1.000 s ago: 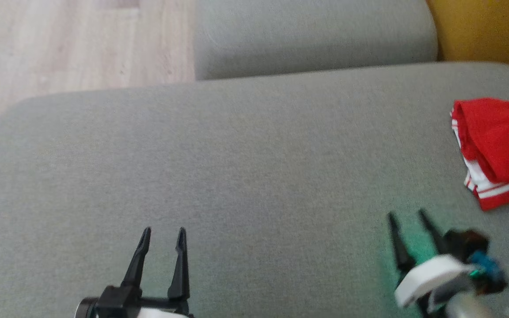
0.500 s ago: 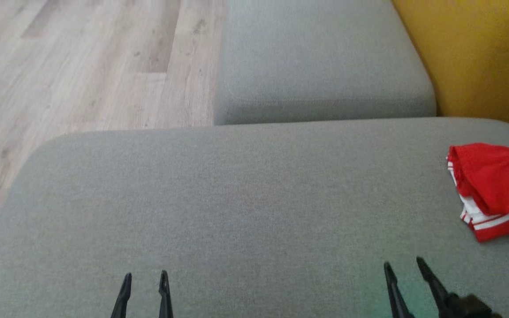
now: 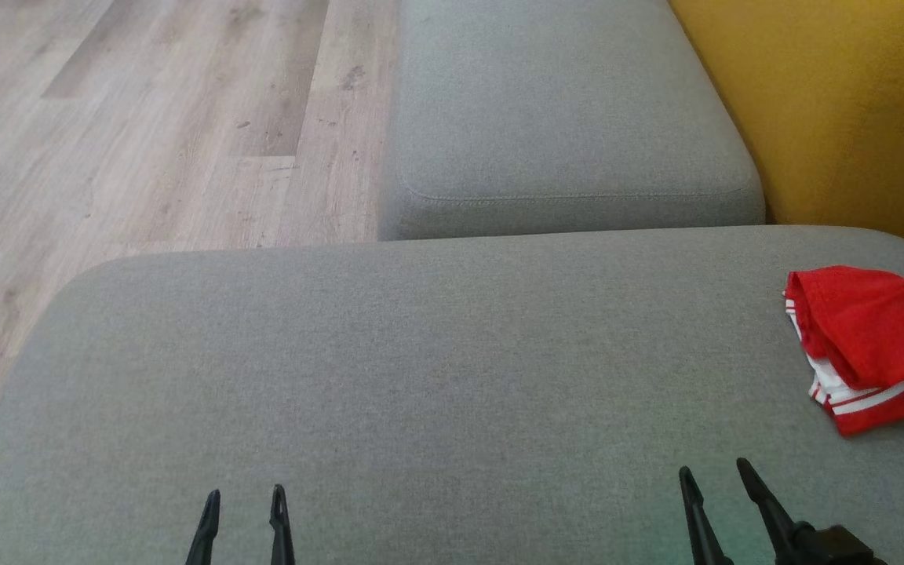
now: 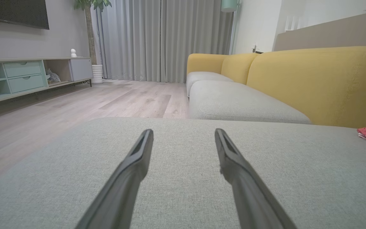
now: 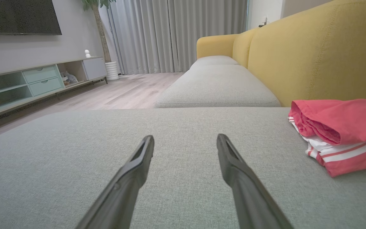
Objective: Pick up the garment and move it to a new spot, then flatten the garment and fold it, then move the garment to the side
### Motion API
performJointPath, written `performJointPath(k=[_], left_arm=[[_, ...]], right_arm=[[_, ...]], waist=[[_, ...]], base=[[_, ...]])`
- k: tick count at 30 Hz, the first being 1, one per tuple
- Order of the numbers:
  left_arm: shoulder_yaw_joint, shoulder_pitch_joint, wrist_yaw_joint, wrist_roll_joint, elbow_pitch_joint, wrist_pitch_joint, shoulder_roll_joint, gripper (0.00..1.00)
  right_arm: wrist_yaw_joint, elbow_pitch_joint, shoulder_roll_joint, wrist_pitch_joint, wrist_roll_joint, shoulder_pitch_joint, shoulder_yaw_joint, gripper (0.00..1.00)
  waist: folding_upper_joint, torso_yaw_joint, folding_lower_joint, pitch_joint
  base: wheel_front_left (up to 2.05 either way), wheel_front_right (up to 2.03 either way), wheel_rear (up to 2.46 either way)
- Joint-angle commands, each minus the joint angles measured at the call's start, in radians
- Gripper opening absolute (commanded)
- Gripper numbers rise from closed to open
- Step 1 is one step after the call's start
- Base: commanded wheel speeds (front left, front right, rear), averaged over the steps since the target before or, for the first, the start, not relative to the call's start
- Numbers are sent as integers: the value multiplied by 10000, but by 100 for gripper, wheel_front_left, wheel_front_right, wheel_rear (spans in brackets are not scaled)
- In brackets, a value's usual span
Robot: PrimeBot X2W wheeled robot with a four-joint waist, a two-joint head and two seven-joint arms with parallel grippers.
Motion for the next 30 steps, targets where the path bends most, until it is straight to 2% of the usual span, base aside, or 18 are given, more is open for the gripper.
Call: performJointPath(k=[1,3,4,8,30], left_arm=[[408,-430,3,125,-306,-95,-64,100],[425,-442,-1,211,-285,-95,-65,100],[32,0,-2,158,19,1,0,0],[-32,201,-4,111,660,50,-8,0],[367,-531,-433,-2580,790,574,87,0]], right_arm=[[-7,-322,-56,-135,93,-608,213,100],[-7,-345,-54,-135,157,-640,196,100],[0,1,2,2,136,-7,-10,0],[0,622,2,25,183,250,16,0],[-1,547,-68,594,2921,-424,-265,0]], waist=[[-1,-25,0,-7],[-1,-51,0,-25],[-1,-51,0,-26],[-1,-55,0,-26],[-1,-125,0,342]], base=[[0,0,0],[0,0,0],[0,0,0],[0,0,0],[0,0,0]])
